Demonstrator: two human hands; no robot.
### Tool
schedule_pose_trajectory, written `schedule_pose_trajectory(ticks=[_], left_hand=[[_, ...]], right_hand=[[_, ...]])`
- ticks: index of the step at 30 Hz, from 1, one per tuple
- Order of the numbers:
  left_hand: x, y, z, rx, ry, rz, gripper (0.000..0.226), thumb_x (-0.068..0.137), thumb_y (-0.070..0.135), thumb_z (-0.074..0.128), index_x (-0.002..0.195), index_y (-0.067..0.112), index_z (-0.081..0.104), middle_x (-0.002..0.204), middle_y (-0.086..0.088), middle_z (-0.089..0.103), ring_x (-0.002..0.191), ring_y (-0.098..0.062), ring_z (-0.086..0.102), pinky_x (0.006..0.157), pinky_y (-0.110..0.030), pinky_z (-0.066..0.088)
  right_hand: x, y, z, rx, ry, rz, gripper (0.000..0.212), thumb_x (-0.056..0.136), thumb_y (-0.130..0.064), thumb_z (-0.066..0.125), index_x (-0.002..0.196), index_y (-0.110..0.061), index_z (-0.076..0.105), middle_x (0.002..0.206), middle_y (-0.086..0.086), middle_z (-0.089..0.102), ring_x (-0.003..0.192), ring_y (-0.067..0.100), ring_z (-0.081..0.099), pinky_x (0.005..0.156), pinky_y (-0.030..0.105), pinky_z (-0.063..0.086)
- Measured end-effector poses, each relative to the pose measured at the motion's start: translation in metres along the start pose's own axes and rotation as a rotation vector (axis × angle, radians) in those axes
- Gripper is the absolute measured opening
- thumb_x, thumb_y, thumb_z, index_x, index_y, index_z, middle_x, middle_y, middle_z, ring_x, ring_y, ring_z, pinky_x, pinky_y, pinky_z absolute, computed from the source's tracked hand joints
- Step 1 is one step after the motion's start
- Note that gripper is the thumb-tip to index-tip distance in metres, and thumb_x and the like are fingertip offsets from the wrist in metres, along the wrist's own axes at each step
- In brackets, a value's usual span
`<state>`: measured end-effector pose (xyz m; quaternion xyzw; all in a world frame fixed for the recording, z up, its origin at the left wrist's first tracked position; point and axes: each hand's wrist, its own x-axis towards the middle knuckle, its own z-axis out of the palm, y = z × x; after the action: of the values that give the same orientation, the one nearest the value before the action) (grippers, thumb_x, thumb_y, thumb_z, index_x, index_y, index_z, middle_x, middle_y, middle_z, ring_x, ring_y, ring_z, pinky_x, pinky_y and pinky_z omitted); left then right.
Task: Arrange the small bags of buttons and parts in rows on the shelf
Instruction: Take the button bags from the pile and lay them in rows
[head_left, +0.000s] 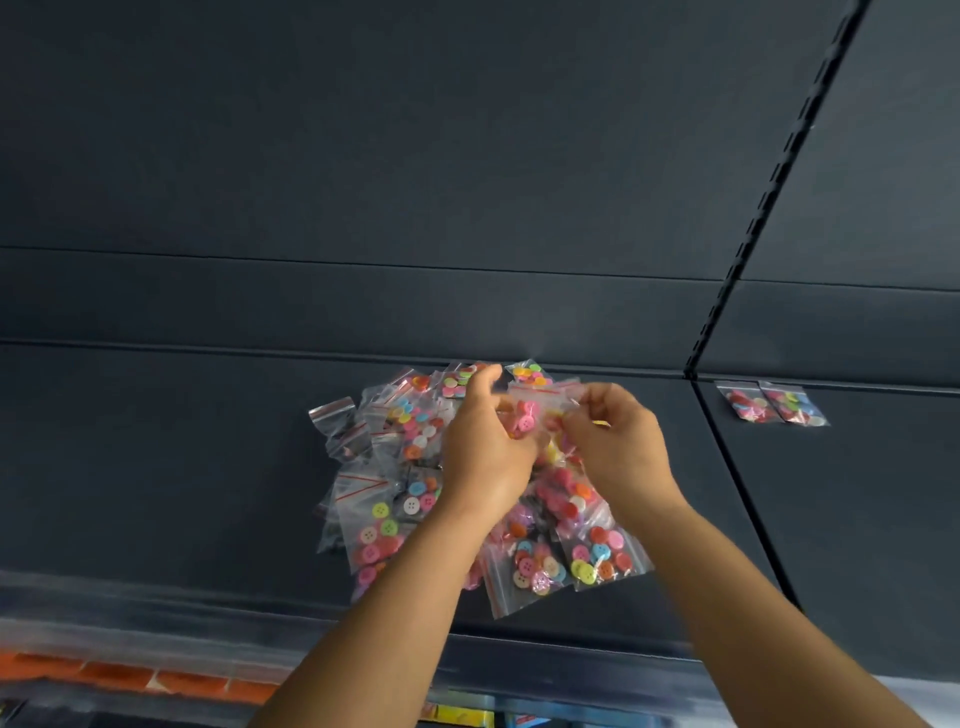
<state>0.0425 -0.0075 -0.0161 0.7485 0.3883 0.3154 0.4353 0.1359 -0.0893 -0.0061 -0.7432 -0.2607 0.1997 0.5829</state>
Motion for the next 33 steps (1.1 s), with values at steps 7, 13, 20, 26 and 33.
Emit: schedule_pose_trajectory(ticks=[7,13,20,26,33], left_hand=[[-0.002,0.025,0.028,-0.079,-0.136,0.039,0.038,0.08,0.025,0.073,0.114,0.03,0.056,0.092,0.017,0.065,0.081,0.004,0.062,0.066,-0.016,0.053],[-0.011,0.052,0.067,-0.086,-0.313,-0.025,0.056,0.09,0.037,0.057,0.139,0.035,0.032,0.124,0.007,0.05,0.094,0.005,0.053,0.071,-0.015,0.04],[-0.025,0.095,0.139,-0.199,-0.318,-0.114,0.036,0.091,0.026,0.058,0.126,0.025,0.051,0.1,0.006,0.066,0.088,-0.008,0.063,0.075,-0.024,0.053],[-0.037,0.127,0.205,-0.281,-0.293,-0.195,0.004,0.082,0.018,0.067,0.081,0.022,0.067,0.075,0.005,0.07,0.063,-0.005,0.063,0.074,-0.023,0.051],[-0.039,0.148,0.28,-0.224,-0.209,-0.131,0.008,0.076,0.01,0.071,0.078,0.011,0.064,0.061,0.01,0.064,0.051,0.0,0.057,0.054,-0.013,0.048]], right_hand=[[-0.002,-0.007,-0.039,0.127,-0.091,0.023,0.015,0.081,-0.019,0.072,0.066,-0.02,0.067,0.058,-0.005,0.066,0.054,0.008,0.062,0.053,0.021,0.053],[0.014,0.012,-0.09,0.143,0.03,0.096,0.008,0.084,-0.011,0.066,0.076,-0.01,0.064,0.054,-0.004,0.062,0.057,0.011,0.06,0.073,0.035,0.054],[0.029,0.033,-0.17,0.213,0.014,0.172,0.006,0.082,-0.017,0.07,0.08,-0.014,0.065,0.06,-0.005,0.061,0.06,0.009,0.056,0.089,0.035,0.049],[0.046,0.056,-0.25,0.234,0.037,0.155,0.009,0.082,-0.005,0.061,0.076,-0.011,0.066,0.061,0.002,0.062,0.056,0.014,0.054,0.071,0.026,0.052],[0.075,0.089,-0.323,0.068,0.124,0.155,0.011,0.078,-0.008,0.065,0.089,-0.011,0.062,0.063,0.005,0.071,0.065,0.016,0.068,0.08,0.034,0.054]])
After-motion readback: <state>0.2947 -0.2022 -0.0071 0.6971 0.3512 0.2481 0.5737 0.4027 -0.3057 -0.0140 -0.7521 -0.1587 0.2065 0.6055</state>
